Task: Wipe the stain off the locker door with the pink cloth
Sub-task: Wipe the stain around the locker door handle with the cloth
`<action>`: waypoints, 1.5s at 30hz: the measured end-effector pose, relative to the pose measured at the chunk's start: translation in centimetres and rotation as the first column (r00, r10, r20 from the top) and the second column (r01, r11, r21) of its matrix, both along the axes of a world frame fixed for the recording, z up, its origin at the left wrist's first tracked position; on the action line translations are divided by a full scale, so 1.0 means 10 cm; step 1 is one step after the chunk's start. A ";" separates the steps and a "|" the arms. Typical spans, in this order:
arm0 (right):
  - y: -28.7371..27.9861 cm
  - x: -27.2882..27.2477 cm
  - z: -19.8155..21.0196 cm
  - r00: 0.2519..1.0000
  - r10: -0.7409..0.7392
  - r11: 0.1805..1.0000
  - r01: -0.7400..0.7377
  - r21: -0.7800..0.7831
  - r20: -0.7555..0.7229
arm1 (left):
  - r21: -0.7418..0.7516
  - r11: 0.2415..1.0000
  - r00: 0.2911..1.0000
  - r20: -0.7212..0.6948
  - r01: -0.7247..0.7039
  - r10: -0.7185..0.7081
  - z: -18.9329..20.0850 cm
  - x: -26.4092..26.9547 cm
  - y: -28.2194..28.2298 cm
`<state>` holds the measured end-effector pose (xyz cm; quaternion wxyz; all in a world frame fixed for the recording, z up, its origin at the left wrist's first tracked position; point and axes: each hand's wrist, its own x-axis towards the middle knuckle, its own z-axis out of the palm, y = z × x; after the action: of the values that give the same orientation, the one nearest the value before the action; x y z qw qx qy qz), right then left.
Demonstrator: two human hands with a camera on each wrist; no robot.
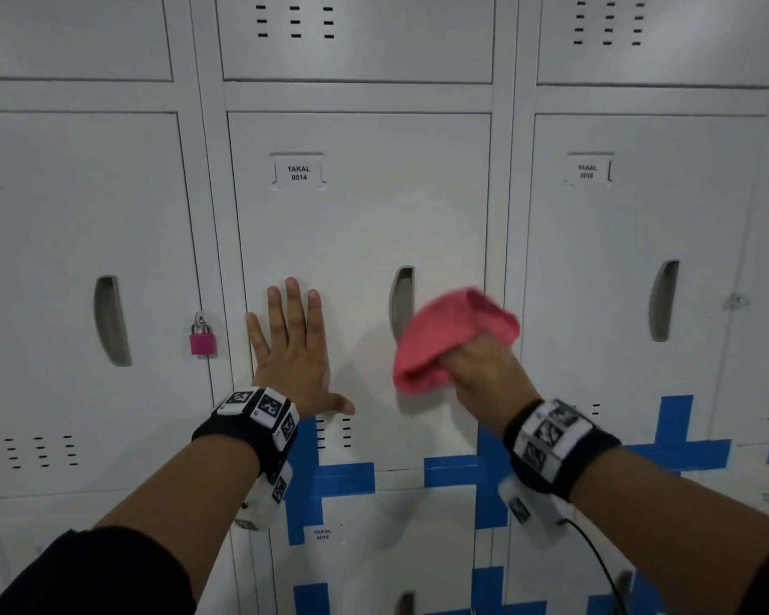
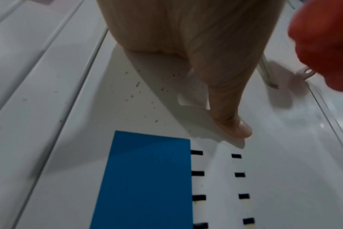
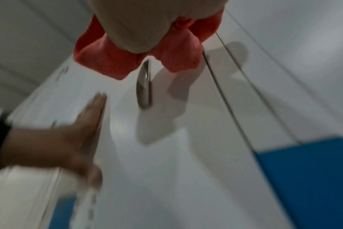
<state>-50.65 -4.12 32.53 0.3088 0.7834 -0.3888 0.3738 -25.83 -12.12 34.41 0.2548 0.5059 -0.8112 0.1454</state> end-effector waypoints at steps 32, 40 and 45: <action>-0.26 0.52 0.45 0.889 0.030 0.998 -0.002 -0.062 0.456 | -0.023 1.000 1.000 -0.011 -0.001 0.001 -0.01 -0.01 -0.02; -0.34 0.71 0.25 0.905 -0.238 0.965 0.263 -0.023 0.352 | -0.029 1.000 1.000 0.006 -0.009 0.010 -0.02 0.00 -0.03; -0.25 0.72 -0.30 0.895 -0.365 0.931 0.349 0.106 0.258 | -0.040 0.999 1.000 0.007 -0.004 0.004 -0.02 0.00 -0.06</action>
<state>-43.48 -6.67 29.58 0.2930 0.6480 -0.5753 0.4041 -25.84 -12.73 34.18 0.2618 0.5017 -0.8080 0.1639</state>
